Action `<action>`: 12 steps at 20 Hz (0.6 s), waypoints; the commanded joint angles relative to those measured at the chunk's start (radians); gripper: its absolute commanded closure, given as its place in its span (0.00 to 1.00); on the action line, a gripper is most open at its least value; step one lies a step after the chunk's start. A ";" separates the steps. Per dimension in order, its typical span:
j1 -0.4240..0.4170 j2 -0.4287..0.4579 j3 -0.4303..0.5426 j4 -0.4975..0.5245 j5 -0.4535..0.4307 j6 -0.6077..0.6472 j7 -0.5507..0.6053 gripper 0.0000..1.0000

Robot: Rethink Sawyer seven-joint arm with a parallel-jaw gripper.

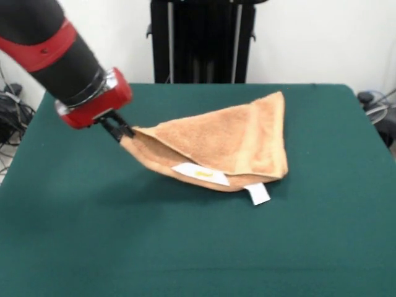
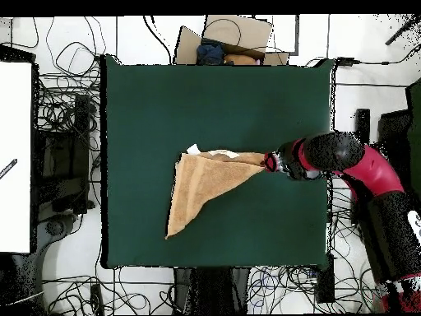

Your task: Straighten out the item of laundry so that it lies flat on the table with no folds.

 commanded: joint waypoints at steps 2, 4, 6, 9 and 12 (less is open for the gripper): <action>0.010 0.090 0.029 -0.173 -0.076 0.104 -0.316 1.00; 0.013 0.096 0.024 -0.190 -0.070 0.117 -0.329 1.00; 0.018 0.108 0.019 -0.213 -0.063 0.133 -0.346 1.00; 0.031 0.133 0.013 -0.264 -0.057 0.161 -0.376 1.00; 0.038 0.152 0.006 -0.300 -0.054 0.178 -0.392 1.00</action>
